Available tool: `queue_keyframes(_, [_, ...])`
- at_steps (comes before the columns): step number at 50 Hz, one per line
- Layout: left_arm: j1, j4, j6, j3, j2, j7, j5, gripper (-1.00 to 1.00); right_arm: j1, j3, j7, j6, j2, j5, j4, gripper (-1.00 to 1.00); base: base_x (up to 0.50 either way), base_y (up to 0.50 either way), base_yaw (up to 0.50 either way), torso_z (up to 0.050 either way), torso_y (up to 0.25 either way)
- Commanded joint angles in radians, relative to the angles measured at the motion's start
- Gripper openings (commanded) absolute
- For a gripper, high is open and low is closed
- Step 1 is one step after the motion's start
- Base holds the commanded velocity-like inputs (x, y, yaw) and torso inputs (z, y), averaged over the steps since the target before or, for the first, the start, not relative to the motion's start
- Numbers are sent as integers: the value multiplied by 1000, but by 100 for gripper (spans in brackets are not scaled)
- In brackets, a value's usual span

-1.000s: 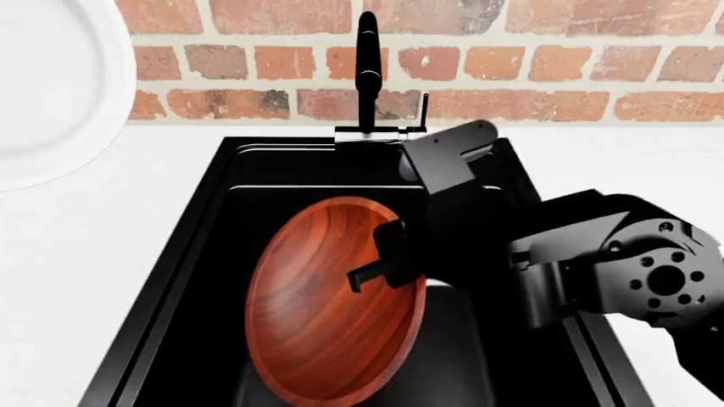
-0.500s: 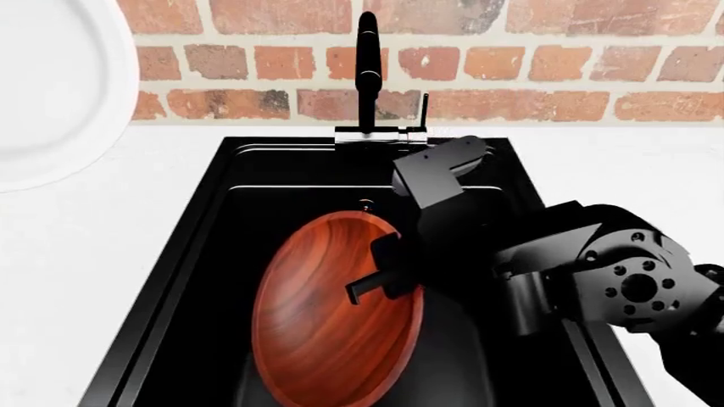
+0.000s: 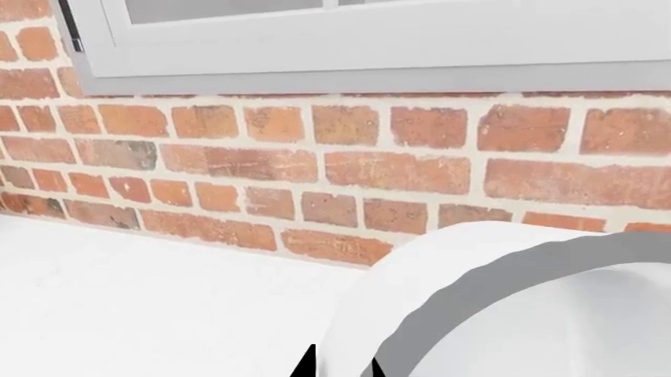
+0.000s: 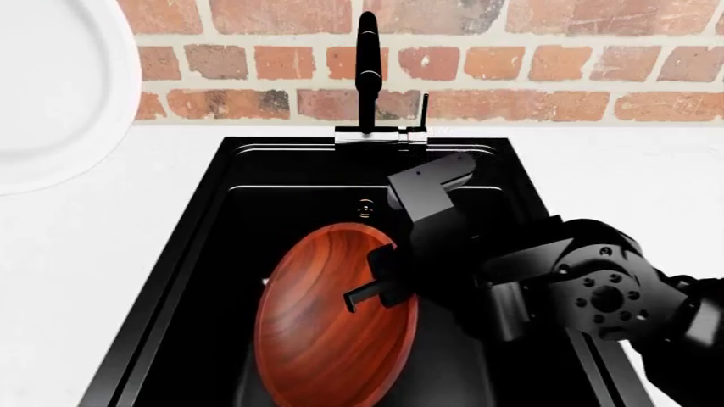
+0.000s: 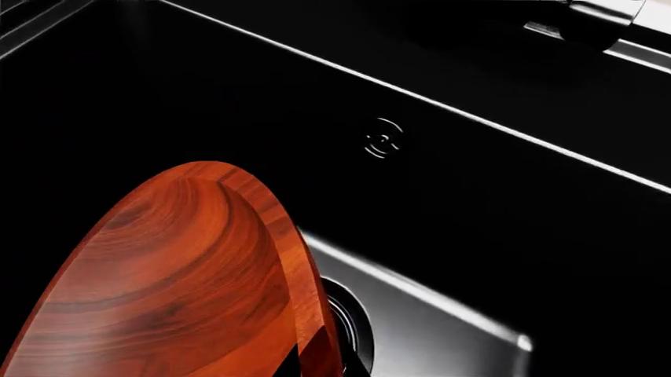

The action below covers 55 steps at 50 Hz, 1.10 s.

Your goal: Stack the bowls in the sink.

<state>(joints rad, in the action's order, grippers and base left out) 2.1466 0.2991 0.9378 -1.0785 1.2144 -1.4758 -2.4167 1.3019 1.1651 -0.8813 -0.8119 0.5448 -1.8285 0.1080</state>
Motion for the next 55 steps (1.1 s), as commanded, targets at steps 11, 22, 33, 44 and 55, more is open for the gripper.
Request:
queue_keyframes(11, [27,-4,-9,16,4,1,14,-100,-1,2,30,14,-29,54,-51,-100,0,0,0,1,1])
queue_keyframes(22, [26,0,-9,19,11,-1,11,-100,-6,14,45,19,-52,76,-80,-100,0,0,0,0,2])
queue_keyframes(33, [23,0,-8,20,12,1,13,-100,-14,25,49,24,-67,94,-105,-100,0,0,0,1,1])
queue_keyframes(44, [18,5,-11,20,14,1,12,-100,-15,38,53,23,-87,112,-134,-100,0,0,0,0,1])
queue_keyframes(55, [17,0,-10,19,5,3,16,-100,-13,48,42,19,-99,120,-146,-100,0,0,0,1,2])
